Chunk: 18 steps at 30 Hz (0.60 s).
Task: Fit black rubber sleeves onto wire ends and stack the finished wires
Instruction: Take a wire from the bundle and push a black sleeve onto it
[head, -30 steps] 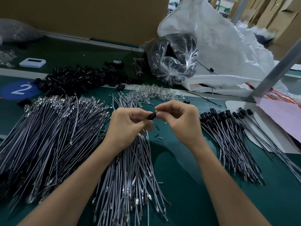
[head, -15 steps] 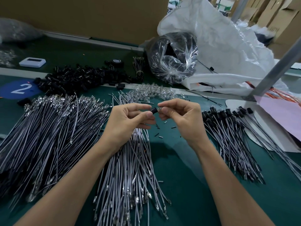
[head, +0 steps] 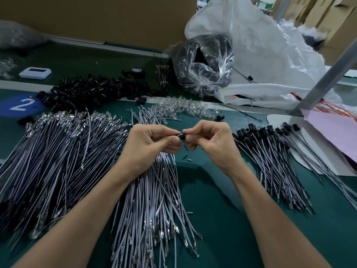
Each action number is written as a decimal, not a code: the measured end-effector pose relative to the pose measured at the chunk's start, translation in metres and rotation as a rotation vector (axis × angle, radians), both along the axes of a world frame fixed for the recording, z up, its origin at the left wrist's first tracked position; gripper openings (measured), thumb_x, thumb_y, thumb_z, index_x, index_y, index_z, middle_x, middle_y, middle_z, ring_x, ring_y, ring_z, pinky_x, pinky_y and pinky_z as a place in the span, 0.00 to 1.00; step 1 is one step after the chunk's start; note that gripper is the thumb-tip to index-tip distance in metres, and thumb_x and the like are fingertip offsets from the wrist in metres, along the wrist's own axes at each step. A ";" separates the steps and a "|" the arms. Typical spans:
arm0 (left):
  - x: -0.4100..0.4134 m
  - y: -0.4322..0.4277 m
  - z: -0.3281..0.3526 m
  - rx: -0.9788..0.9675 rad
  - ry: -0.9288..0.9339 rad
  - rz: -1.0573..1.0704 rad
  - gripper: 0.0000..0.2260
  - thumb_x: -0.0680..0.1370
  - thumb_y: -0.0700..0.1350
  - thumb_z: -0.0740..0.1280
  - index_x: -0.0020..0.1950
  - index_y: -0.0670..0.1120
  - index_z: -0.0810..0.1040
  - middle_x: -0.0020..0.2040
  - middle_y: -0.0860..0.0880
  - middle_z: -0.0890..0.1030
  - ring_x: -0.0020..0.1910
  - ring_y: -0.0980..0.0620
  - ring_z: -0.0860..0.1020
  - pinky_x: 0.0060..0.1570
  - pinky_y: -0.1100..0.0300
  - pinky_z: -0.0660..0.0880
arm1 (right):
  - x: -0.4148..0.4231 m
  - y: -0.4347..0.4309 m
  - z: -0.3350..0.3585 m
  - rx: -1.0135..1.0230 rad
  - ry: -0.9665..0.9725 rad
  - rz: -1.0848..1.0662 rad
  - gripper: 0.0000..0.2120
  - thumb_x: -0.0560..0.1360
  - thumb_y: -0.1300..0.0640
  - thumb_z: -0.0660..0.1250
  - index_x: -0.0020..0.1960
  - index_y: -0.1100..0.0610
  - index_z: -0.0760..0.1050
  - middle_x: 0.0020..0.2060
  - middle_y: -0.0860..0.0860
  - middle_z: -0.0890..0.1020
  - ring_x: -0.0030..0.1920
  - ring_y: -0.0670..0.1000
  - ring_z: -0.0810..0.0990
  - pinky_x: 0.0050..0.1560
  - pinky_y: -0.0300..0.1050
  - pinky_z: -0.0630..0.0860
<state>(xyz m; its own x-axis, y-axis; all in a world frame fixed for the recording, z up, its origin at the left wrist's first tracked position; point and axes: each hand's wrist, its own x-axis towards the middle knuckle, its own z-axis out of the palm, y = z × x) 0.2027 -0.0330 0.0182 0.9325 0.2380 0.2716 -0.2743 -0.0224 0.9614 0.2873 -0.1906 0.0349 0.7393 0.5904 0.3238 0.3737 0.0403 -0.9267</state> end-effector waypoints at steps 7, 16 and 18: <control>-0.003 -0.002 0.003 0.036 -0.074 0.007 0.07 0.70 0.40 0.72 0.48 0.43 0.84 0.38 0.46 0.86 0.37 0.48 0.85 0.37 0.61 0.81 | -0.002 0.001 0.003 0.079 0.049 0.032 0.13 0.69 0.77 0.69 0.44 0.61 0.81 0.29 0.50 0.82 0.29 0.48 0.80 0.33 0.38 0.76; -0.008 -0.003 0.007 0.066 -0.116 0.005 0.07 0.71 0.41 0.71 0.48 0.43 0.84 0.37 0.47 0.86 0.36 0.48 0.85 0.36 0.61 0.81 | -0.006 -0.002 0.006 0.104 0.072 0.064 0.13 0.70 0.76 0.68 0.43 0.60 0.81 0.30 0.50 0.83 0.30 0.49 0.80 0.33 0.39 0.77; -0.009 -0.003 0.009 0.044 -0.100 -0.004 0.08 0.71 0.41 0.71 0.48 0.43 0.83 0.37 0.47 0.86 0.36 0.49 0.85 0.36 0.61 0.81 | -0.008 -0.001 0.005 0.109 0.076 0.045 0.13 0.71 0.76 0.68 0.46 0.60 0.81 0.31 0.50 0.83 0.30 0.48 0.80 0.34 0.38 0.77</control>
<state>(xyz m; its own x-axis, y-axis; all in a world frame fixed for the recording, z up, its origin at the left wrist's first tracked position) 0.1934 -0.0363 0.0274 0.9011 0.2202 0.3735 -0.3691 -0.0624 0.9273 0.2794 -0.1920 0.0403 0.7379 0.5878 0.3318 0.2978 0.1575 -0.9415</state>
